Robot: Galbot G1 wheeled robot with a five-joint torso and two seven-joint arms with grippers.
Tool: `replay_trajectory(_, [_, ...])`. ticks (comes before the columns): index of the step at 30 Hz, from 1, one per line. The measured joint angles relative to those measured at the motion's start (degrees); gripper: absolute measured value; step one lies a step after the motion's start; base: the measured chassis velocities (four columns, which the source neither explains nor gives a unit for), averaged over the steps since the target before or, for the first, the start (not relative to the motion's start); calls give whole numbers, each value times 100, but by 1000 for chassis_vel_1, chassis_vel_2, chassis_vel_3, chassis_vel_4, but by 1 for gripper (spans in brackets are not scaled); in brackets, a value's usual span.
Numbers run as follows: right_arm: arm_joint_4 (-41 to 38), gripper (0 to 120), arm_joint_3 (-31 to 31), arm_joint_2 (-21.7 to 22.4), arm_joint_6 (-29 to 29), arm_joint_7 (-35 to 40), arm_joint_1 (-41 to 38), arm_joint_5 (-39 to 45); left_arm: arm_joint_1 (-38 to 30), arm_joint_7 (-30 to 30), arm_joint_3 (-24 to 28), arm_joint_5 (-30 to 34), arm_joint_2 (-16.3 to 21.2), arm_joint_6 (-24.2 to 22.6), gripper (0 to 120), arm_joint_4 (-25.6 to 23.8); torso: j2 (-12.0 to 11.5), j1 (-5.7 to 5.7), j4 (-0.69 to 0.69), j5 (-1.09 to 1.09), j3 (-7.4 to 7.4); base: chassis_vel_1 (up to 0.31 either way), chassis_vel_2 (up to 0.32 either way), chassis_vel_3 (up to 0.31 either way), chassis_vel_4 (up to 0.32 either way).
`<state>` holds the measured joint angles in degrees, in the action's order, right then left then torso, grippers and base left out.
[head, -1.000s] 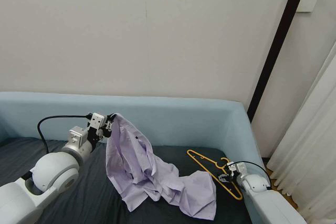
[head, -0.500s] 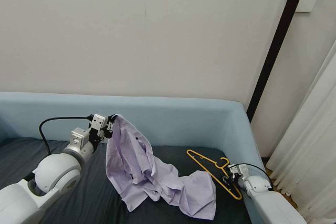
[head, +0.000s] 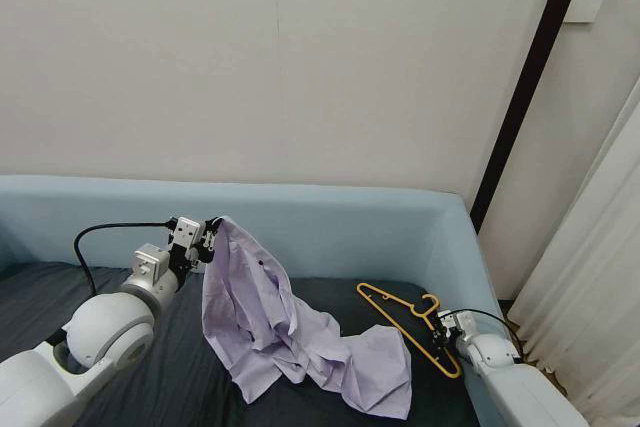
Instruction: Pick up the clothes from the sofa and hang them on the clothes hanger.
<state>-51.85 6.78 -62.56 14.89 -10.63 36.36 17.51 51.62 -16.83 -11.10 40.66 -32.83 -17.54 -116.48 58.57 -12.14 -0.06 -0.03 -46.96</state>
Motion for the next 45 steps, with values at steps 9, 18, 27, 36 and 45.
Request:
replay_trajectory(9, [-4308,5,416,1746,-520,727,1801,-133,-20,5,53,36,-98,5,1,-66,2,1,-5,-3,1,0,0,0,0])
replay_trajectory(18, [-6367,5,806,2130,-1329,1535,3364,-2015,-12,-109,-28,150,-109,-80,0,-131,2,1,-2,-2,1,0,0,0,0])
replay_trajectory(27, [-6276,5,508,1988,-2284,1584,3506,-3539,-136,-179,-9,337,-204,-150,0,-24,1,0,-1,-2,0,0,0,0,0])
replay_trajectory(36, [-6042,5,-119,1698,-1905,2241,3164,-4442,-141,-216,63,547,-312,-233,0,-198,1,0,-3,-2,0,0,0,0,0])
replay_trajectory(45, [-5944,5,-914,1320,-1267,2810,2939,-4419,-79,-303,-28,671,-249,-263,0,-387,1,0,-1,-3,0,0,0,0,0])
